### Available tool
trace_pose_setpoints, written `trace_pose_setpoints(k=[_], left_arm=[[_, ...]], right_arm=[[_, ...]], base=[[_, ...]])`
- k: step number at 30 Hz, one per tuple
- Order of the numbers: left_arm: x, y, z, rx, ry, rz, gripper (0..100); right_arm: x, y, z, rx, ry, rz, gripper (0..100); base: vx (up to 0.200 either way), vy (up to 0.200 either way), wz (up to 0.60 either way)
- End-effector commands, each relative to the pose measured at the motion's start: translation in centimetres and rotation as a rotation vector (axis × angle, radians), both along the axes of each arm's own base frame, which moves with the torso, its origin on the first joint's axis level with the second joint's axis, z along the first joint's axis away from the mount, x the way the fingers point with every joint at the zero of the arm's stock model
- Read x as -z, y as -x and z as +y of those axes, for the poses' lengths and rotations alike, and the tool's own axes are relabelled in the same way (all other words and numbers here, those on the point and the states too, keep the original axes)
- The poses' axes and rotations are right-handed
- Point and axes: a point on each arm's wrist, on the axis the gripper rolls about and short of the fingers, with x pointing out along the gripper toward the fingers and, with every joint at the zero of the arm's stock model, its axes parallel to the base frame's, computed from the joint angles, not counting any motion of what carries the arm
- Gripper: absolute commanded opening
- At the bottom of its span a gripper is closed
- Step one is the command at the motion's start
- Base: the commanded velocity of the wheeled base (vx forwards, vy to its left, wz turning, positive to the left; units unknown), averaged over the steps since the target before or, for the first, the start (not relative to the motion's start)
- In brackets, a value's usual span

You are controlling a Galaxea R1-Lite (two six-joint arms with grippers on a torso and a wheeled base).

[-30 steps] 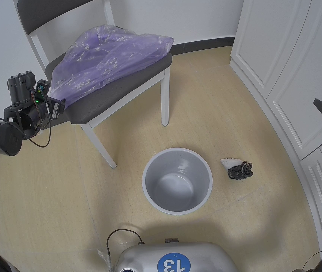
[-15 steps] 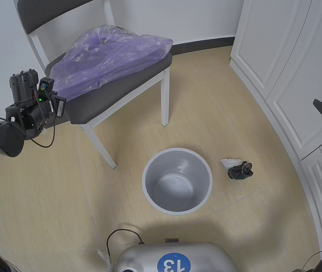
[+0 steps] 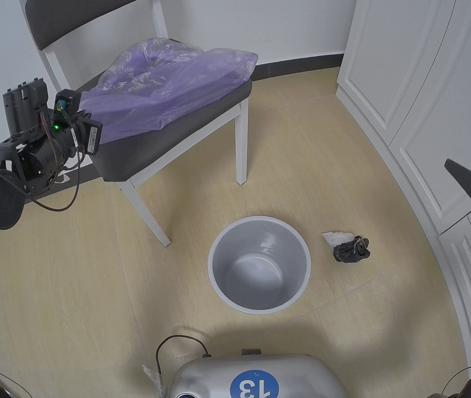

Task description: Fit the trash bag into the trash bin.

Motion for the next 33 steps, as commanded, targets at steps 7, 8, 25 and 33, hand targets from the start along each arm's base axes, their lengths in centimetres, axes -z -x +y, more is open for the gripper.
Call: trace_pose_setpoints(k=[7, 8, 25, 33], left_arm=[[-7.7, 7.8, -2.2, 0.164, 0.05, -0.148, 0], [-8.3, 8.4, -2.4, 0.179, 0.053, -0.15, 0], [-12.5, 13.6, -8.3, 0.319, 0.119, -0.176, 0], [-13.3, 15.9, -10.5, 0.342, 0.14, -0.176, 0]], right_arm=[[3.6, -1.4, 4.2, -0.055, 0.076, 0.122, 100], [4.3, -1.7, 4.6, -0.047, 0.082, 0.128, 100], [7.9, -5.6, 8.2, -0.028, -0.008, 0.2, 100], [10.9, -7.1, 11.4, -0.073, -0.065, 0.256, 100]], base=[[0.0, 0.0, 0.0], [0.0, 0.0, 0.0], [0.0, 0.0, 0.0], [0.0, 0.0, 0.0]])
